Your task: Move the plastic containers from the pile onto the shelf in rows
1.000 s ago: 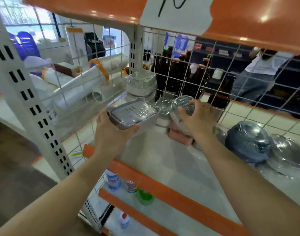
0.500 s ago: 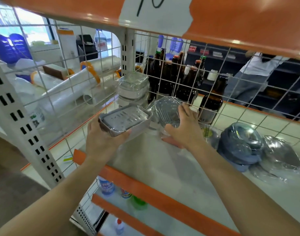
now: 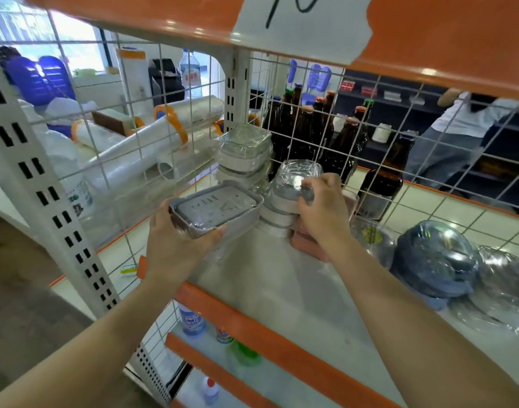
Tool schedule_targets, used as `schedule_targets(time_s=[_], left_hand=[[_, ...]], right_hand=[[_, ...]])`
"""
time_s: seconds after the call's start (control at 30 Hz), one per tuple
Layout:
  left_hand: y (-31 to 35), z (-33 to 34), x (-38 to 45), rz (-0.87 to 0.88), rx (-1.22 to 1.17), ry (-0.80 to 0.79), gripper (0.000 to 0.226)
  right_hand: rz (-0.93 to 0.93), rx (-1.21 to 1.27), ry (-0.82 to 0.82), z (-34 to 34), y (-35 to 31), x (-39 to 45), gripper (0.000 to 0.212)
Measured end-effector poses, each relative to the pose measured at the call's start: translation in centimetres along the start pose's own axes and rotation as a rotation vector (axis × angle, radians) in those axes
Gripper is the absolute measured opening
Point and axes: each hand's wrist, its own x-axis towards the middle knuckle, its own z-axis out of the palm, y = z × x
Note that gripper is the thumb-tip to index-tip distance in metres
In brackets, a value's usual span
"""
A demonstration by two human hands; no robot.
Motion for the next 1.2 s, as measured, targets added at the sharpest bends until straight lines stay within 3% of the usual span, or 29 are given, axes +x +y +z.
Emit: schedule_targets(time_s=[0.17, 0.33, 0.53, 0.73, 0.83, 0.9, 1.0, 1.03, 1.1, 1.13, 1.2], left_hand=[[-0.1, -0.6, 0.1, -0.001, -0.018, -0.013, 0.101], [-0.3, -1.2, 0.0, 0.001, -0.02, -0.016, 0.096], [-0.8, -1.7, -0.2, -0.008, -0.014, -0.032, 0.102], [-0.3, -2.0, -1.0, 0.013, -0.113, -0.048, 0.079], [0.3, -1.8, -0.9, -0.027, -0.123, -0.069, 0.071], [0.5, -1.5, -0.8, -0.067, -0.104, -0.09, 0.057], [1.0, -1.2, -0.8, -0.087, -0.068, -0.181, 0.079], [1.0, -1.0, -0.8, -0.105, -0.059, -0.202, 0.07], [1.0, -0.6, -1.0, -0.12, -0.026, -0.206, 0.029], [1.5, -0.5, -1.3, -0.111, -0.014, -0.201, 0.023], [1.7, -0.3, -1.4, -0.121, -0.024, -0.224, 0.043]], right_hand=[[-0.084, -0.026, -0.007, 0.8, -0.5, 0.5, 0.04], [0.027, 0.056, -0.023, 1.9, -0.6, 1.7, 0.04], [0.099, 0.092, -0.172, 2.1, -0.5, 1.8, 0.056], [-0.025, 0.197, -0.053, 0.6, -0.6, 0.0, 0.051], [-0.135, 0.333, -0.166, 0.0, -0.6, -1.6, 0.053], [-0.218, 0.402, -0.262, -0.1, -0.7, -2.7, 0.066], [-0.353, 0.346, -0.366, 0.3, -0.4, -4.3, 0.079], [-0.391, 0.297, -0.364, 0.5, -0.3, -4.7, 0.079], [-0.434, 0.227, -0.325, 0.4, -0.4, -5.6, 0.073], [-0.413, 0.213, -0.306, 0.2, -0.5, -6.0, 0.068], [-0.324, 0.196, -0.302, -0.2, -0.7, -6.7, 0.054]])
